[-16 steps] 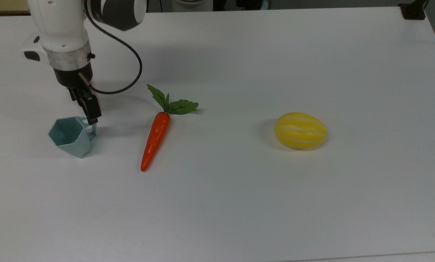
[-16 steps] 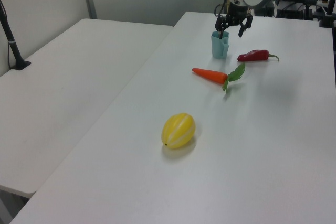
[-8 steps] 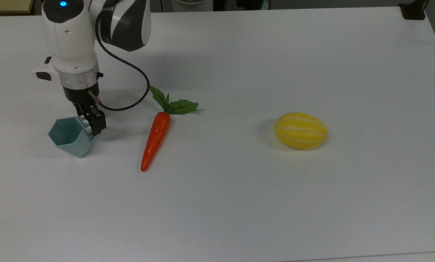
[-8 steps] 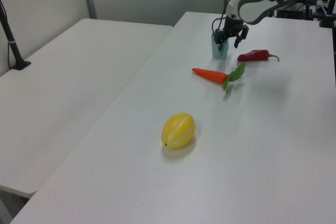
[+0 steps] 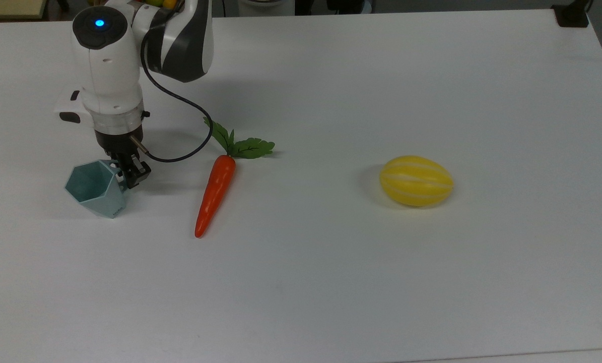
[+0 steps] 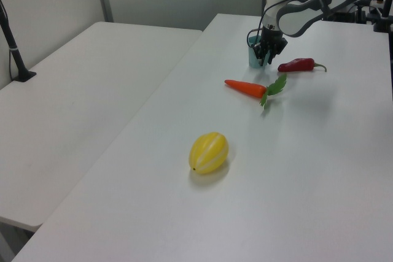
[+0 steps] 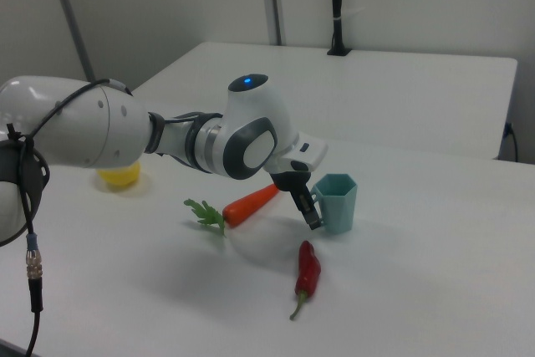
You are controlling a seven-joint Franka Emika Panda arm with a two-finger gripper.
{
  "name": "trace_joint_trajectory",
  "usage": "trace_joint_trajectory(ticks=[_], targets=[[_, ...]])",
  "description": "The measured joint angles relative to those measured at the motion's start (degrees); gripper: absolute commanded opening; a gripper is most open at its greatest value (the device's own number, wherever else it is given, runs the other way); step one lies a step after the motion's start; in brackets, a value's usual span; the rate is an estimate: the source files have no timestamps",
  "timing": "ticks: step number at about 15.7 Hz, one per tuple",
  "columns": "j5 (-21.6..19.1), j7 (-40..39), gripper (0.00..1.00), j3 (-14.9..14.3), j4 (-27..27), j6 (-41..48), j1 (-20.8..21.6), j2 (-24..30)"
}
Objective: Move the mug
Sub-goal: 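Close the gripper on the teal mug's rim, then lift the teal mug and carry it past the red chili pepper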
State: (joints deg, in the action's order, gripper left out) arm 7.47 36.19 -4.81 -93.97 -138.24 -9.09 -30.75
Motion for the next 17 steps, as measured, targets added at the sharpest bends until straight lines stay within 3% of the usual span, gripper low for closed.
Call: trace_joint_trajectory(ticks=[8,13,17], targets=[[0.8,0.0,0.29,0.0,0.1,0.0,0.0,-0.2],[0.9,0.0,0.00,0.0,0.1,-4.3,0.0,-0.2],[0.9,0.0,0.00,0.0,0.1,-4.5,-0.2,-0.3]])
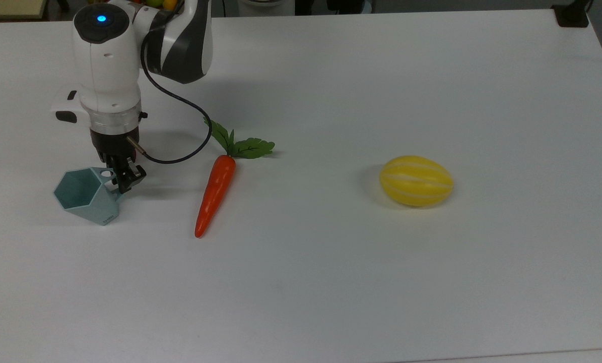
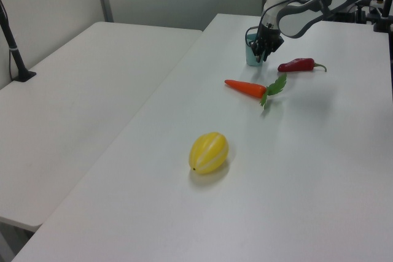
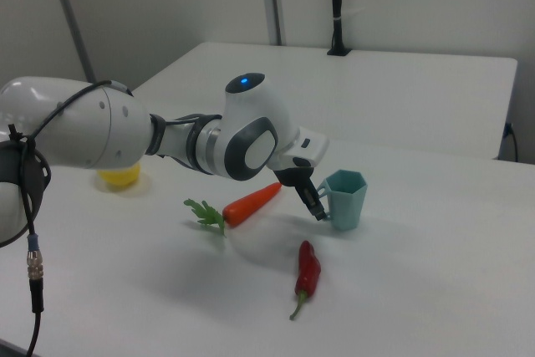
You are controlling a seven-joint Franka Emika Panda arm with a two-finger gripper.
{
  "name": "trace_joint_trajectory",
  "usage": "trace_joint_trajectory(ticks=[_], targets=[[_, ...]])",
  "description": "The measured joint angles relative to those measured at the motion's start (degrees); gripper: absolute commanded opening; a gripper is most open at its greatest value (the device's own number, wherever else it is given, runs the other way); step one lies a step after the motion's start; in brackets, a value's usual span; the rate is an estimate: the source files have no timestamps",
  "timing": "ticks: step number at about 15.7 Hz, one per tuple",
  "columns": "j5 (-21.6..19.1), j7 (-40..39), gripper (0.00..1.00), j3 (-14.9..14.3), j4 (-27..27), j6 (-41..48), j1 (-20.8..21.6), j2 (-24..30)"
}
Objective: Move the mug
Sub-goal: 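Lift the teal mug and carry it past the red chili pepper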
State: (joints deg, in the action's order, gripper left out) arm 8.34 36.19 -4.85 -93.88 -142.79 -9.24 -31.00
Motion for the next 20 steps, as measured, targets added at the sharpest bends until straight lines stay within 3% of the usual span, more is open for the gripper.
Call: trace_joint_trajectory(ticks=[8,20], targets=[[0.0,-0.1,0.00,0.0,0.8,0.0,-0.2,1.7],[-0.1,-3.3,0.00,2.9,0.9,15.2,3.2,17.2]])
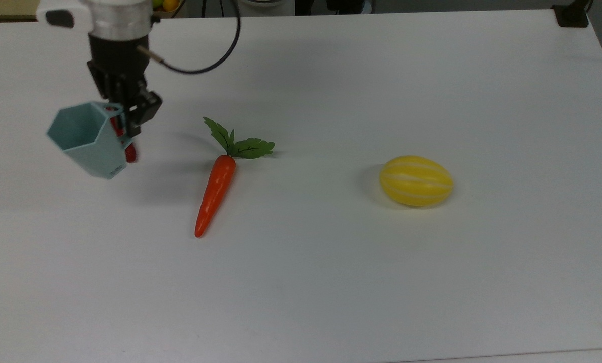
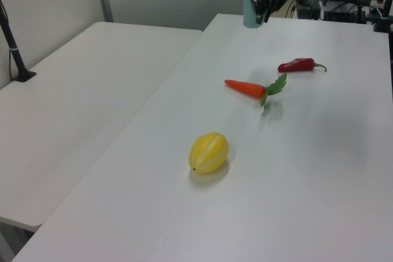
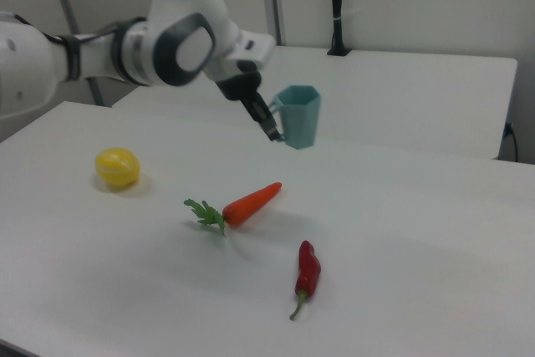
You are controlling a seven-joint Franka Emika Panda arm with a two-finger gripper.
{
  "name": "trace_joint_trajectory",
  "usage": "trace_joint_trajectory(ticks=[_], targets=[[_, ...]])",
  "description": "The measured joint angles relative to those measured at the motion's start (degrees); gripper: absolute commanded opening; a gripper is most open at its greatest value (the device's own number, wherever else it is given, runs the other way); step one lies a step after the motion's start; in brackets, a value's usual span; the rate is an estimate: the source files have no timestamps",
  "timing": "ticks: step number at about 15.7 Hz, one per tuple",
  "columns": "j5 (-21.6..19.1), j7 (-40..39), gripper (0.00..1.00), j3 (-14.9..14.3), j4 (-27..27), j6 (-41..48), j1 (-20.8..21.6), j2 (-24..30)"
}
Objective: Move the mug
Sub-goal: 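Lift the teal mug and carry it past the red chili pepper, then lower the teal mug onto the table beyond the carrot leaves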
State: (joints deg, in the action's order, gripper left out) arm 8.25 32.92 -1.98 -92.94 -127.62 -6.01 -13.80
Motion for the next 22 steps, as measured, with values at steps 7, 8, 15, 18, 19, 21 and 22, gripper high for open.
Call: trace_joint_trajectory(ticks=[7,8,15,18,19,21,22], targets=[[-7.3,-14.3,0.00,1.3,-4.1,17.2,4.9,12.8],[-7.7,-16.7,0.00,2.0,-5.8,19.2,5.4,14.6],[-9.9,-35.3,0.00,6.1,-19.5,24.8,6.3,22.8],[-10.0,-38.5,0.00,6.8,-24.6,24.8,6.3,23.7],[-10.0,-38.9,0.00,7.2,-26.0,24.4,6.3,23.7],[-10.0,-39.2,0.00,7.7,-29.1,21.8,6.3,23.7],[-10.0,-39.6,0.00,7.9,-30.8,19.9,6.3,23.7]])
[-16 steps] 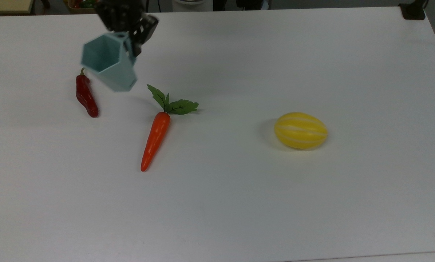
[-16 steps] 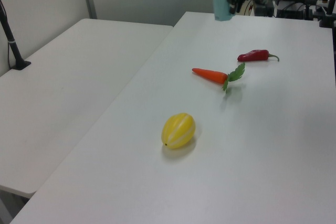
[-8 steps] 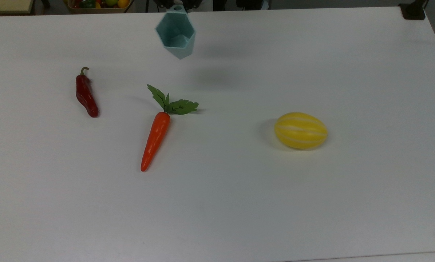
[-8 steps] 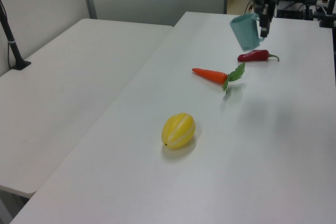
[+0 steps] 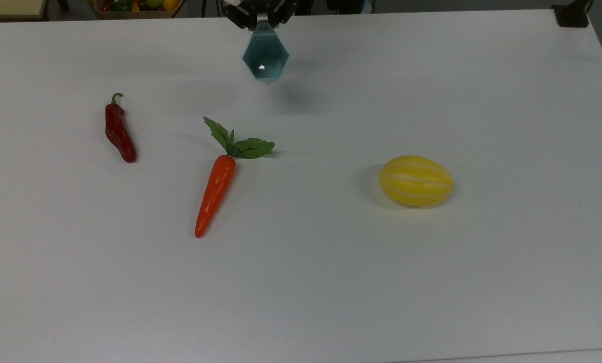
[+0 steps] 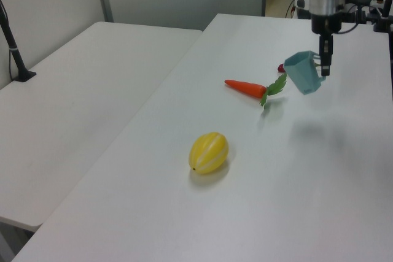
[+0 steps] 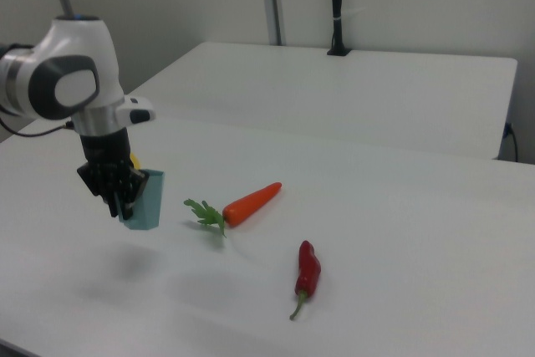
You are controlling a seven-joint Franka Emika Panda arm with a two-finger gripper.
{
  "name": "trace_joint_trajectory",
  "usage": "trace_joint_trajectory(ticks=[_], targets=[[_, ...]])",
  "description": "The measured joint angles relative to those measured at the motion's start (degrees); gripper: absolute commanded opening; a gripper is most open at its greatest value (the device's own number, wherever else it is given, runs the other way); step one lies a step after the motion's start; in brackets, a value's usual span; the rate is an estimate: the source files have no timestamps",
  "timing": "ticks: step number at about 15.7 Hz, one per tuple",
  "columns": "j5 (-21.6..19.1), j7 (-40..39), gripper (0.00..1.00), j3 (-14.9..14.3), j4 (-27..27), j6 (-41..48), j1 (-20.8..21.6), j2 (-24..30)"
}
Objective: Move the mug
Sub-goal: 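Lower the teal mug onto the table beyond the carrot leaves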
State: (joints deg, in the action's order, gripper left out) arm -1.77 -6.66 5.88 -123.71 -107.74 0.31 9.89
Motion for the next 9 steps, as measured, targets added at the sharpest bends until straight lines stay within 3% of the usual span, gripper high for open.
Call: trace_joint_trajectory(ticks=[9], targets=[[0.0,-4.5,0.00,0.0,-12.0,-18.5,-0.1,0.0]])
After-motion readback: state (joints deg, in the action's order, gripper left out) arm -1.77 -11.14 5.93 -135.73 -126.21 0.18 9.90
